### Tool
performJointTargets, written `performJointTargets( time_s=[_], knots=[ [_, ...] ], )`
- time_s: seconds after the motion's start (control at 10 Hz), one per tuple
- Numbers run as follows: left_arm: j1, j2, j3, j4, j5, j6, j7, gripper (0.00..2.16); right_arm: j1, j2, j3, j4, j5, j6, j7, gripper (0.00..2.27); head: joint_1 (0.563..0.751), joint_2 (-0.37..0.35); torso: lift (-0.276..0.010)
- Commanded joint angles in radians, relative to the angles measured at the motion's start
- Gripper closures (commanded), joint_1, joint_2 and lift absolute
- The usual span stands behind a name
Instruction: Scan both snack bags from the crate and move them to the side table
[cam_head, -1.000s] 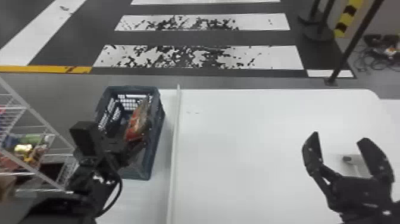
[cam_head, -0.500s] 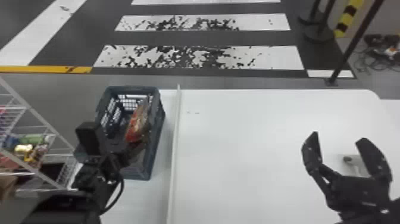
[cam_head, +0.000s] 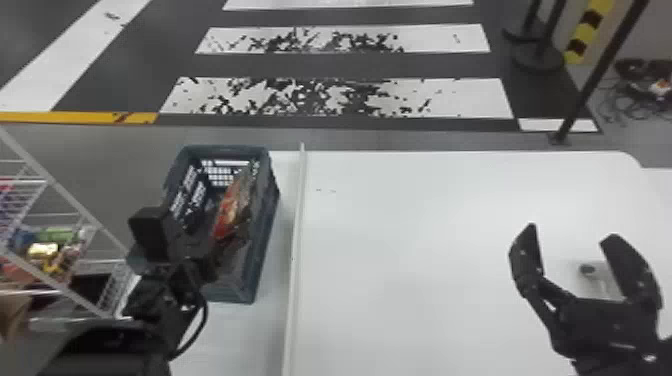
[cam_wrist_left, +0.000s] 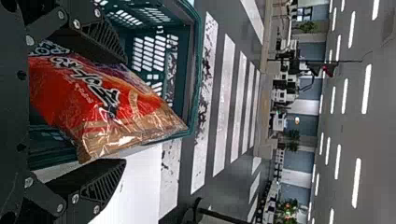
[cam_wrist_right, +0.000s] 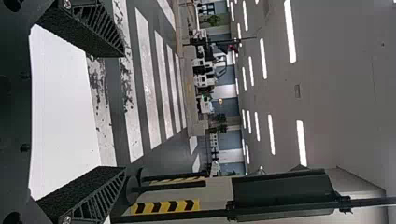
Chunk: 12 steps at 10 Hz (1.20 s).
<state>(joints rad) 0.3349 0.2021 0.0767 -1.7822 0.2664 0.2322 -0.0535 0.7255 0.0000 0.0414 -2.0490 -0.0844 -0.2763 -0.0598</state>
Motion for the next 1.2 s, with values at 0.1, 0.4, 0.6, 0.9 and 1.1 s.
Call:
performJointTargets(
  time_s=[0.1, 0.4, 0.6, 0.9, 1.1],
  knots=[
    [0.001, 0.003, 0.0, -0.002, 0.005, -0.012, 0.018, 0.73, -0.003, 0.0, 0.003, 0.009, 0.003, 0.0, 0.0, 0.06, 0.695, 0.104, -0.029],
    [0.006, 0.005, -0.005, -0.006, 0.017, -0.027, 0.055, 1.9, -0.005, 0.0, 0.005, 0.01, -0.002, 0.0, 0.0, 0.06, 0.695, 0.114, -0.029],
    [0.019, 0.006, -0.006, -0.025, 0.02, -0.027, 0.067, 2.14, -0.005, 0.0, 0.005, 0.01, -0.003, 0.0, 0.0, 0.06, 0.695, 0.118, -0.029],
    [0.084, 0.008, 0.005, -0.18, 0.016, -0.058, 0.138, 2.14, -0.005, 0.0, 0.008, 0.016, -0.002, 0.003, 0.0, 0.06, 0.695, 0.119, -0.029],
    [0.131, 0.011, 0.008, -0.306, 0.016, -0.076, 0.156, 2.14, -0.001, 0.0, 0.011, 0.013, 0.0, 0.0, 0.0, 0.06, 0.695, 0.126, -0.029]
  ],
)
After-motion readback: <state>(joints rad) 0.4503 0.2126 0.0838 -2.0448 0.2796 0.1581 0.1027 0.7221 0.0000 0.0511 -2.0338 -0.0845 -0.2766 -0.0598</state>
